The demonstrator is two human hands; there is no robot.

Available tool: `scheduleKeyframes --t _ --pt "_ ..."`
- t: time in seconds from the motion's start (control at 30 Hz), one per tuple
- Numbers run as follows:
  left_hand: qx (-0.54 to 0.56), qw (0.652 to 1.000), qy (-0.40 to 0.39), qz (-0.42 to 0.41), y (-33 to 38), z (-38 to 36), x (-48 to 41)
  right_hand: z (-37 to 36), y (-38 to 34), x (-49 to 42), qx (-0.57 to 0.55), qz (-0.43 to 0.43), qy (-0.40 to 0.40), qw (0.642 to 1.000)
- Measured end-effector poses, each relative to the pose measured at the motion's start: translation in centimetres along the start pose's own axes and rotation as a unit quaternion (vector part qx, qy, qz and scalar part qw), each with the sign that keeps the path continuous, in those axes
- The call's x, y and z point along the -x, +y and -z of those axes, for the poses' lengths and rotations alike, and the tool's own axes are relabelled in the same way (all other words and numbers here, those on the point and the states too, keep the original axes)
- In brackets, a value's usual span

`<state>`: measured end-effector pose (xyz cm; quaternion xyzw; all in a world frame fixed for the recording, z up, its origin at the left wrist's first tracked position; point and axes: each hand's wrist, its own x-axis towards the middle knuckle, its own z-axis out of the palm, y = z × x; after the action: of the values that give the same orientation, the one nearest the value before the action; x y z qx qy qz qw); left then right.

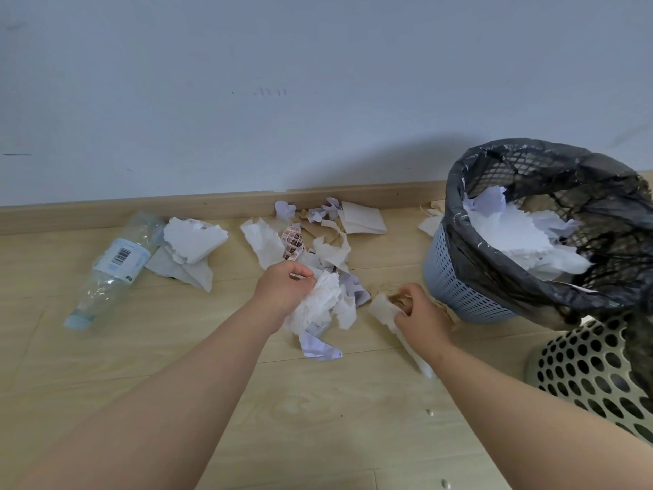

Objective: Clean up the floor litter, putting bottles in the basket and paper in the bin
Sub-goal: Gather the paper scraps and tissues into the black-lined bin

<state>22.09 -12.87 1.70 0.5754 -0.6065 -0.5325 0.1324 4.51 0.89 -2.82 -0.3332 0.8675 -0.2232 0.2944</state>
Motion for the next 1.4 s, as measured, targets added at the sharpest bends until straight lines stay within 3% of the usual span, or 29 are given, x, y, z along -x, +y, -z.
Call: scheduleKeyframes --t 0.07,0.17,0.23,0.37,0.5,0.63,0.77,0.9,1.0,1.1,1.2,1.4 --pt "-0.001 1.0 -0.003 0.0 -0.1 0.2 0.2 -0.3 0.7 -0.5 0.07 -0.013 -0.03 0.997" --pt "-0.001 1.0 -0.005 0.005 -0.4 0.7 0.3 -1.3 1.7 -0.1 0.221 -0.023 -0.148 0.964" --pt "-0.007 1.0 -0.004 0.011 -0.7 1.0 0.2 -1.8 1.8 0.3 0.297 0.011 -0.152 0.942" --pt "0.007 1.0 0.005 0.027 -0.8 0.9 -0.2 -2.3 -0.3 1.0 0.314 0.053 -0.176 0.931" --pt "0.025 1.0 -0.004 0.001 1.2 0.1 -0.2 -1.8 -2.4 0.8 0.096 0.008 -0.238 0.967" --pt "0.064 0.998 -0.003 -0.008 3.1 0.2 -0.3 1.5 -6.3 -0.5 -0.071 -0.023 -0.171 0.982" --pt "0.264 0.961 0.004 0.08 5.4 1.4 -0.6 5.3 -10.0 -1.2 -0.182 -0.019 -0.118 0.976" --pt "0.353 0.934 -0.012 0.046 8.0 2.4 -0.1 7.0 -11.9 -1.6 -0.338 -0.026 -0.075 0.938" --pt "0.32 0.946 -0.044 0.013 9.1 2.3 0.4 7.7 -13.0 -1.3 -0.444 -0.004 -0.124 0.887" --pt "0.272 0.959 -0.082 0.014 9.8 1.5 1.1 8.0 -13.1 -0.7 -0.462 0.024 -0.199 0.864" --pt "0.234 0.967 -0.097 0.015 10.2 0.5 1.7 8.9 -12.5 -0.4 -0.44 0.03 -0.23 0.868" --pt "0.209 0.976 -0.055 -0.018 12.9 -0.8 1.9 13.2 -11.9 -0.7 -0.411 0.031 -0.117 0.904"
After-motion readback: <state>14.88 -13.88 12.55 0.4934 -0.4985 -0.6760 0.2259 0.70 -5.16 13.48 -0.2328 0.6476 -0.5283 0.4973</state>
